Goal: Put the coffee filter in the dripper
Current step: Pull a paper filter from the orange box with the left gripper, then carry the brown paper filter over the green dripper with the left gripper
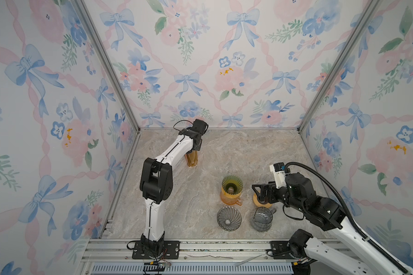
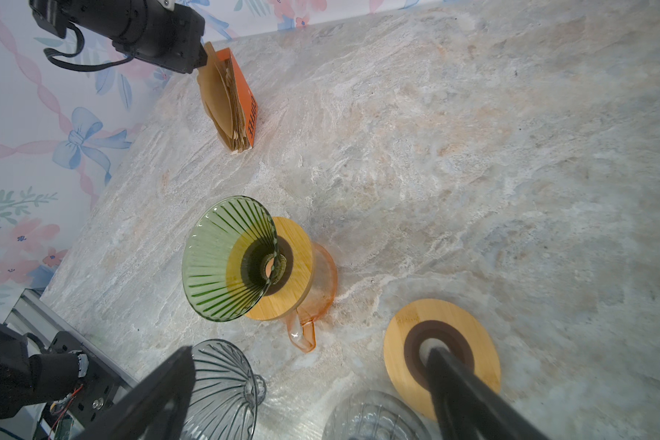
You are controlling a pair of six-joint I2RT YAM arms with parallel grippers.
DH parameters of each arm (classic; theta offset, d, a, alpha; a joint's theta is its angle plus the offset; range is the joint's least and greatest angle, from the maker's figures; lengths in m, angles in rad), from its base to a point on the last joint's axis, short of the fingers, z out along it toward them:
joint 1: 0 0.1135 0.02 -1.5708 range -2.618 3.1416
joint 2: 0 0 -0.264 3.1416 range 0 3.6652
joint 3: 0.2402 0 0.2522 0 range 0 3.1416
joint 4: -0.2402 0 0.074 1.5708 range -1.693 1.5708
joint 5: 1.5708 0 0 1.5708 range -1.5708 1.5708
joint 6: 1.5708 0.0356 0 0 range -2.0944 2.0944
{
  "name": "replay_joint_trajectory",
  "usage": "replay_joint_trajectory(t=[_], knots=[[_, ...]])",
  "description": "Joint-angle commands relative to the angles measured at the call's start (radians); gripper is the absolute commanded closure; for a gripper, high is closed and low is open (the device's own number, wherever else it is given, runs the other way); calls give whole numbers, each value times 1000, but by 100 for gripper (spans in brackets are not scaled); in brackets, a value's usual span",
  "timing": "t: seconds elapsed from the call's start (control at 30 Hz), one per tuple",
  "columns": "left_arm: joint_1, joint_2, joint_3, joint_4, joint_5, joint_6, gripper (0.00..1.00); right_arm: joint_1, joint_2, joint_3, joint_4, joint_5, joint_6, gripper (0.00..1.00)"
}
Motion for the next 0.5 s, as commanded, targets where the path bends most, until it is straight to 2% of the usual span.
replay_joint_trajectory(t=[0.0,0.3,0.47], knots=[[2,-63,-39,-15,23,-29,100,-6,7,3,-4,9,11,4],[-22,-211,-113,-13,69,-27,100,-5,28,9,18,-23,-3,4],[-28,-330,-173,-21,165,-17,100,-1,42,34,2,-25,-20,4]])
